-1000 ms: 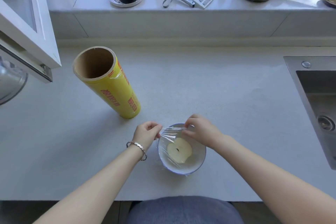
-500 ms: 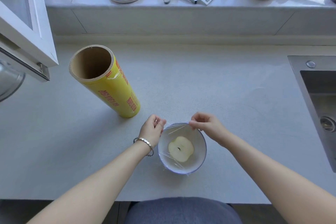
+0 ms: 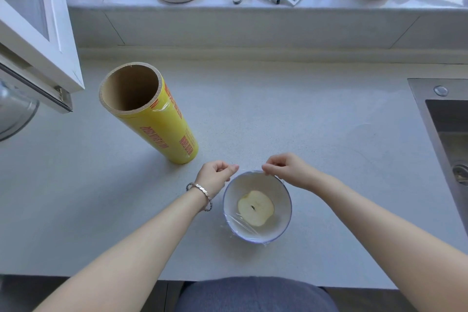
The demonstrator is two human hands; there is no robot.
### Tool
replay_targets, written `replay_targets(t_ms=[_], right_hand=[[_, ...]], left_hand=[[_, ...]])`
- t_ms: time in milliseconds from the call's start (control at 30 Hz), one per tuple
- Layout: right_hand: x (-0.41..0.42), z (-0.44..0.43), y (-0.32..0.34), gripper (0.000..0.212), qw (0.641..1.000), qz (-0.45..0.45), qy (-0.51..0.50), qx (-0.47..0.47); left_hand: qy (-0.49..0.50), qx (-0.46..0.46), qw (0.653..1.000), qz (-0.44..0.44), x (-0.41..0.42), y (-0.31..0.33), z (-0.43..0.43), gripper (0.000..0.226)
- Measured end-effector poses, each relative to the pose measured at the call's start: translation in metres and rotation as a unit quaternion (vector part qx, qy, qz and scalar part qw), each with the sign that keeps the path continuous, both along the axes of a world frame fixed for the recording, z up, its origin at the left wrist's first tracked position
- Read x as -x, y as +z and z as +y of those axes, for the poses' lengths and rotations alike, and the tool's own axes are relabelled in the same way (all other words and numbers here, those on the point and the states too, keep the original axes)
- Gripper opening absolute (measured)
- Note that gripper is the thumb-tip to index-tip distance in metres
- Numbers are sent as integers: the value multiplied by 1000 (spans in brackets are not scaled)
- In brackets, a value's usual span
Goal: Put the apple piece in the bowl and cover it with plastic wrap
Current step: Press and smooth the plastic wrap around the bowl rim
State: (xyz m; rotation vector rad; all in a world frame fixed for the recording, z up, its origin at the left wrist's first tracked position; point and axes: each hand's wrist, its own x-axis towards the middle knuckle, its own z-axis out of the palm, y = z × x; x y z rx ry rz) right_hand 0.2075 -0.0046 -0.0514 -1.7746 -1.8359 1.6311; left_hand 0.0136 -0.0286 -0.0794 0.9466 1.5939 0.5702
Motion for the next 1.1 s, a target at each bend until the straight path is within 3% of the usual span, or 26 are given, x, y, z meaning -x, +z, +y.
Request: replay_targets(t_ms=[100, 200, 433, 600, 767, 967, 1100], right_hand=[[0, 1, -3, 31, 997, 2, -45, -59], [4, 1, -5, 33, 993, -43, -28, -105], [10, 7, -14, 43, 989, -92, 71, -88], [15, 6, -18, 48, 984, -100, 41, -143], [23, 0, -41, 51, 976, -55, -77, -198], [28, 0, -48, 49, 971, -10, -177, -163], [26, 4, -49, 50, 975, -10, -213, -65]], left_hand=[[40, 10, 998, -39, -4, -6, -1, 25], [62, 5, 996, -71, -14, -9, -2, 29], [30, -117, 990, 66, -25, -9, -4, 31], [126, -161, 975, 85, -38, -13, -7, 30], [183, -167, 963, 106, -44, -12, -2, 31], [219, -137, 961, 98, -41, -16, 8, 31], [234, -99, 962, 102, -36, -22, 10, 33]])
